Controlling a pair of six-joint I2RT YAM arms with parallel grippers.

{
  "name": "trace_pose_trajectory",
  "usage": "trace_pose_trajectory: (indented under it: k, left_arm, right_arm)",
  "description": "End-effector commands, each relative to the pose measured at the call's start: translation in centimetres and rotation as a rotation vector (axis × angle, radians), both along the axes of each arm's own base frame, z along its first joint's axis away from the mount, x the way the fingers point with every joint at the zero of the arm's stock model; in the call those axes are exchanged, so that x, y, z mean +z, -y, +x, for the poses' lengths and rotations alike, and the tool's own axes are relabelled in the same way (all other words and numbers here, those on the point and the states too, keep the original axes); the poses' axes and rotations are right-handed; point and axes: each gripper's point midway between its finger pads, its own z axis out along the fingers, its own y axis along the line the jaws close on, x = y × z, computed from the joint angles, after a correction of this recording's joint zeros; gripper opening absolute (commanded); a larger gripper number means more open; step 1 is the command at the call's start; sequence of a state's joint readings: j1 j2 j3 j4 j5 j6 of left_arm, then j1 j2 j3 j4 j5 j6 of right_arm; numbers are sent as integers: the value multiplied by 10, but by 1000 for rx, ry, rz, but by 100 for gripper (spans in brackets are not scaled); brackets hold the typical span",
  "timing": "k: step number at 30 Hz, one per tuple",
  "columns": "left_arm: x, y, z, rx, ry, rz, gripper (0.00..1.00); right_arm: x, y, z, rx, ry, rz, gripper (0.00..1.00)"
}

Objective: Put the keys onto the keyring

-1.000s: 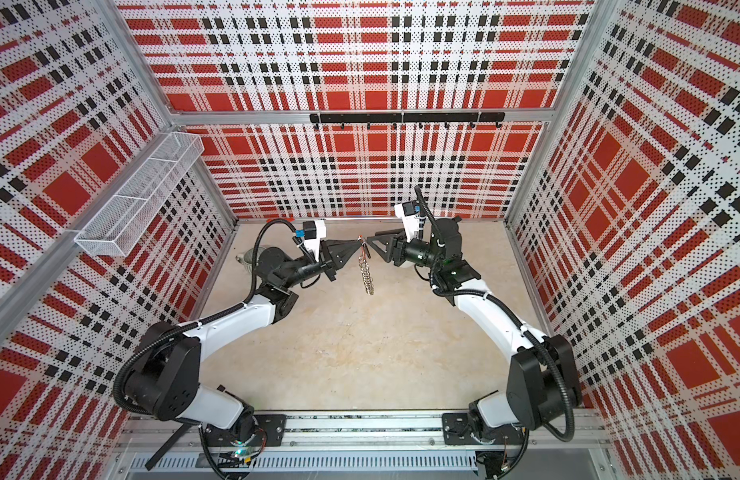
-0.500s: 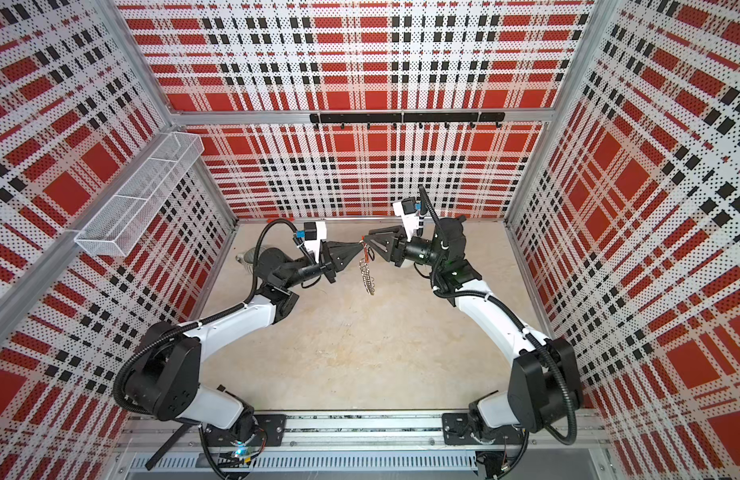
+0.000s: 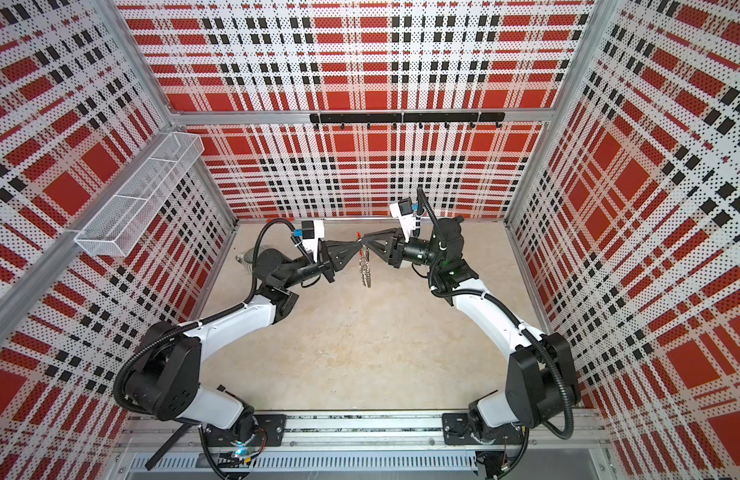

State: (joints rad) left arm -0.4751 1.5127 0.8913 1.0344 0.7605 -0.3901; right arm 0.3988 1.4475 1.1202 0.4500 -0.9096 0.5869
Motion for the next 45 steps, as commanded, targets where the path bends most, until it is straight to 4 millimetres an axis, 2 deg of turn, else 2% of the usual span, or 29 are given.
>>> trace_pose_trajectory:
  k: [1, 18, 24, 37, 45]
  left_arm:
    - [19, -5, -15, -39, 74, -57, 0]
    - [19, -7, -16, -33, 72, -60, 0]
    - [19, -7, -16, -34, 75, -61, 0]
    - [18, -8, -15, -30, 72, -63, 0]
    - [20, -9, -14, -31, 68, -76, 0]
  right_arm:
    - [-1, -1, -4, 6, 13, 2, 21]
    - [-2, -6, -8, 24, 15, 0, 26]
    - [-2, -6, -6, 20, 13, -2, 35]
    - [-4, -9, -11, 55, 12, -6, 29]
    - [-5, -8, -11, 47, 18, -12, 37]
